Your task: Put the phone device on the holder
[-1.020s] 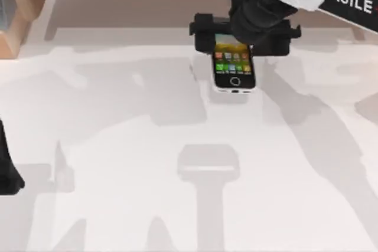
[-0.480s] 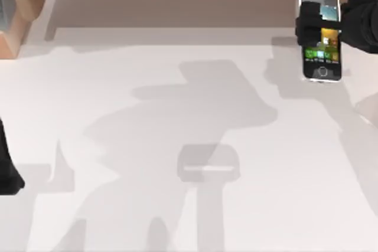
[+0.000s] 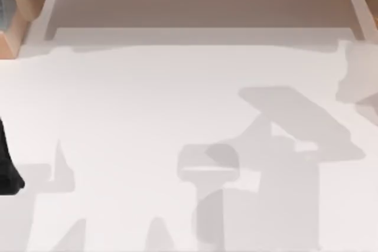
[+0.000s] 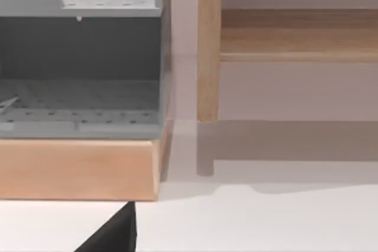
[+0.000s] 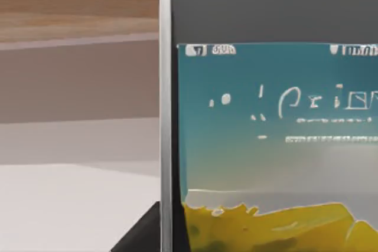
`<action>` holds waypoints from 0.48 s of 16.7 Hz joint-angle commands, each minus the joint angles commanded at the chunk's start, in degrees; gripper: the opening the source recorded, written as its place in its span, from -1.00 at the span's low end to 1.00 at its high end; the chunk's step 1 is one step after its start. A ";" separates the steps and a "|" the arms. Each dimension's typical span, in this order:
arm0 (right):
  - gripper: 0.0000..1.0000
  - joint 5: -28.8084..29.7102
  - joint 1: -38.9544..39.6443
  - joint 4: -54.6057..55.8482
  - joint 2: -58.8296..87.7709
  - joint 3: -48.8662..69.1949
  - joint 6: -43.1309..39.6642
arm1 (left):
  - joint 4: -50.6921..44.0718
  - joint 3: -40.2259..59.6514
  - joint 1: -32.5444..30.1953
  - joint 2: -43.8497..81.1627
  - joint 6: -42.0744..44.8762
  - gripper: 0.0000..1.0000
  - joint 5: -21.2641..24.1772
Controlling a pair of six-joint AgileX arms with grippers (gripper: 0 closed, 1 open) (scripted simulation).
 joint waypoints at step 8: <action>-1.00 -2.92 -13.35 16.73 -10.18 -17.67 -6.87 | 0.00 0.00 0.00 0.00 0.00 1.00 0.00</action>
